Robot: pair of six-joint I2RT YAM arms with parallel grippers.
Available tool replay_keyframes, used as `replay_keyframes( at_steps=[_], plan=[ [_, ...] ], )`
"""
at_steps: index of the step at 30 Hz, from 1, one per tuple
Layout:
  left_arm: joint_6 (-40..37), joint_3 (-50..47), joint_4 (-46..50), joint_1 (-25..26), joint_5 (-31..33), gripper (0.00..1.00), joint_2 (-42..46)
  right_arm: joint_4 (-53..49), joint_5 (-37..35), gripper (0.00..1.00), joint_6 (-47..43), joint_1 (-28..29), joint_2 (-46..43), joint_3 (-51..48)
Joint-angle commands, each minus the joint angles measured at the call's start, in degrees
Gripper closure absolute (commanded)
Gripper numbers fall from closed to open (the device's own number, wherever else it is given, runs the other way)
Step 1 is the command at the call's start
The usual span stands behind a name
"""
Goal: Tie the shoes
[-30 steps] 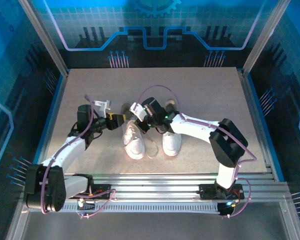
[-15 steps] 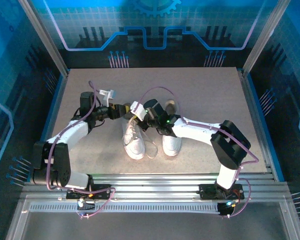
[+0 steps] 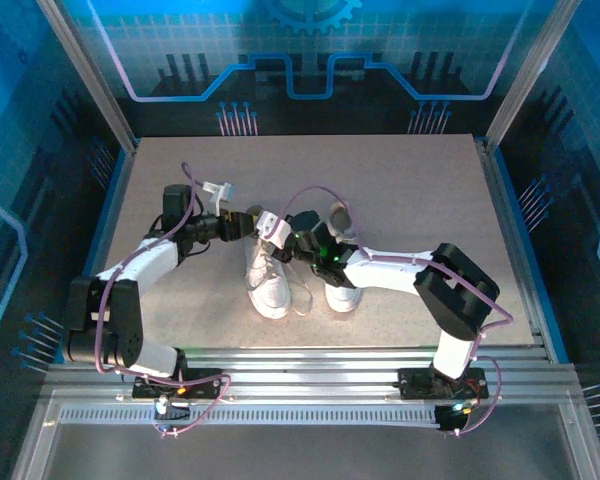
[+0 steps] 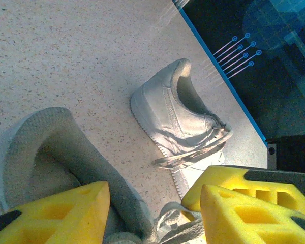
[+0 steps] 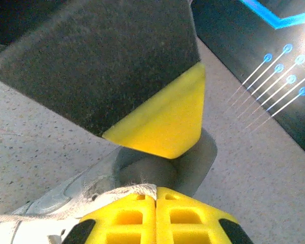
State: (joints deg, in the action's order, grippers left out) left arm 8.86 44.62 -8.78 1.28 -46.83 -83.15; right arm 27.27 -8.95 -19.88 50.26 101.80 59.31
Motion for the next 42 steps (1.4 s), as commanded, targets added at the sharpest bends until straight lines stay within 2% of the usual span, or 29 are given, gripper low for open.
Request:
replay_keyframes(
  at_steps=[1,8,16,20,26,28,30,32,34,37,42],
  plan=[
    [-0.6,0.5,0.4,-0.5,-0.8,0.49,0.2,13.4,-2.3,1.00,-3.5,0.5,0.7,-1.1],
    [2.2,-0.9,-1.2,-0.9,1.7,0.49,1.9,21.1,-2.7,1.00,-5.0,0.6,2.7,-1.6],
    [3.6,-3.1,-0.9,-3.5,3.8,0.48,4.2,21.1,7.4,1.00,-2.8,-0.2,5.7,-1.4],
    [5.6,-4.7,-2.3,-6.2,4.2,0.48,5.1,22.3,13.8,1.00,1.9,-2.2,6.1,-1.5],
    [2.6,-4.1,1.5,-7.2,3.7,0.48,5.1,24.8,14.7,1.00,3.8,-3.1,8.0,-0.3],
    [-1.0,-4.6,1.9,-7.2,2.6,0.49,5.5,26.3,14.6,1.00,4.5,-3.4,8.5,-0.3],
    [-8.1,-5.5,2.1,-7.2,0.4,0.48,6.8,27.3,15.1,1.00,5.3,-3.9,8.6,-0.5],
    [-15.5,-4.6,5.3,-7.2,0.8,0.47,7.0,27.8,16.0,1.00,5.9,-4.4,8.7,-0.6],
    [-26.3,-2.1,10.0,-7.2,-1.7,0.47,5.5,28.7,17.7,1.00,6.8,-5.1,8.7,-1.2],
    [-37.5,1.0,13.3,-7.2,-4.2,0.47,1.5,29.0,19.9,1.00,7.9,-6.2,8.4,-2.1],
    [-47.1,2.3,9.2,-6.1,-3.5,0.47,-1.9,28.5,26.1,1.00,9.5,-8.4,8.5,-2.2]
  ],
)
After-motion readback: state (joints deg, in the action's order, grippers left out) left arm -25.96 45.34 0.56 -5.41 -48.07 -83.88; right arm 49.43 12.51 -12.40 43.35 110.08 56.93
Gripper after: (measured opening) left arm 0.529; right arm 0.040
